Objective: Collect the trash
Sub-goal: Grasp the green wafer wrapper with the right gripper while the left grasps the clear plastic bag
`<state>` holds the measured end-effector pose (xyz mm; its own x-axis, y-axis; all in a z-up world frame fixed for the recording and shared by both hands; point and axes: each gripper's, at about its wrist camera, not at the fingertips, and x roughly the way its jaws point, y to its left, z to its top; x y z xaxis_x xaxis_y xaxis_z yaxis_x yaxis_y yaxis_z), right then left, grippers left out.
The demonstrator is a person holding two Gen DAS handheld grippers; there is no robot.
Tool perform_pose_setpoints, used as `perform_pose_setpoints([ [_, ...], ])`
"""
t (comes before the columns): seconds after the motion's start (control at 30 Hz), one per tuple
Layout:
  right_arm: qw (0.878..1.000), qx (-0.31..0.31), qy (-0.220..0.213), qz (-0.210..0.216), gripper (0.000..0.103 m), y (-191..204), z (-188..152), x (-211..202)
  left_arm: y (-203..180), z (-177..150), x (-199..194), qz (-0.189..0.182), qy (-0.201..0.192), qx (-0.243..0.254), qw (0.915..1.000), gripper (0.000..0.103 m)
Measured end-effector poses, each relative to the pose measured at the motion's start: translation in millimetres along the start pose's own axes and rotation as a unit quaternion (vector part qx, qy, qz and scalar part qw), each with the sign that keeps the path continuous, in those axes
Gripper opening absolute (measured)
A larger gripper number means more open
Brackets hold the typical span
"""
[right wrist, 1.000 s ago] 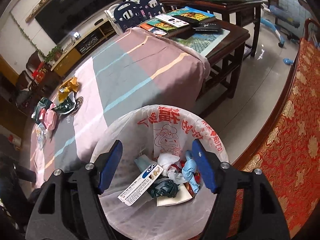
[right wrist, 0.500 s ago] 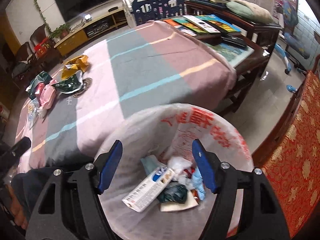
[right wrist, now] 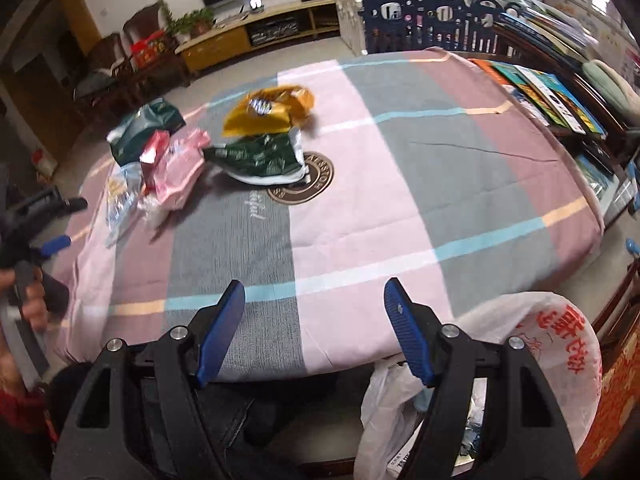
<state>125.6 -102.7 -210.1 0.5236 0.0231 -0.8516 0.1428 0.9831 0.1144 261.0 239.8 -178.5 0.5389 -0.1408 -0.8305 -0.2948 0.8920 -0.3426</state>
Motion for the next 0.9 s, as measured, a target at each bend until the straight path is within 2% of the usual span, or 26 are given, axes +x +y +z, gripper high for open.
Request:
perform_pose_setpoints([
  [0.1,1.000,0.008,0.015,-0.006,0.071,7,10,24,18,8,13,-0.024,-0.002,-0.015,0.9996,0.080],
  [0.23,1.000,0.008,-0.002,-0.008,0.071,21,40,49,20,15,27,-0.035,-0.005,-0.039,0.9986,0.081],
  [0.33,0.999,0.030,-0.018,0.004,0.071,33,74,69,12,23,42,-0.012,-0.013,-0.034,0.9993,0.081],
  [0.37,0.999,0.038,-0.020,0.008,0.074,35,83,75,8,25,46,-0.002,-0.017,-0.030,0.9994,0.081],
  [0.4,0.999,0.049,-0.022,0.008,0.081,38,98,86,5,28,51,0.007,-0.021,-0.026,0.9994,0.081],
  [0.47,0.997,0.068,-0.027,-0.011,0.082,38,117,104,1,31,58,0.006,-0.019,-0.014,0.9997,0.076],
  [0.53,0.997,0.076,-0.015,-0.023,0.082,37,129,123,-2,32,62,-0.011,-0.011,-0.003,0.9999,0.057],
  [0.57,0.997,0.073,-0.005,-0.030,0.081,37,134,132,-2,32,65,-0.020,-0.009,0.000,0.9998,0.053],
  [0.63,0.997,0.067,0.014,-0.032,0.042,36,134,144,-2,32,72,-0.028,0.002,0.005,0.9996,0.029],
  [0.67,0.997,0.069,0.025,-0.030,0.029,34,131,146,-3,31,75,-0.031,0.007,0.009,0.9994,0.022],
  [0.73,0.997,0.078,0.016,-0.015,0.026,30,122,138,-4,27,73,-0.037,0.008,0.016,0.9992,0.012],
  [0.9,0.998,0.058,0.017,0.007,0.026,21,88,103,-11,15,59,-0.036,-0.010,0.040,0.9985,0.004],
])
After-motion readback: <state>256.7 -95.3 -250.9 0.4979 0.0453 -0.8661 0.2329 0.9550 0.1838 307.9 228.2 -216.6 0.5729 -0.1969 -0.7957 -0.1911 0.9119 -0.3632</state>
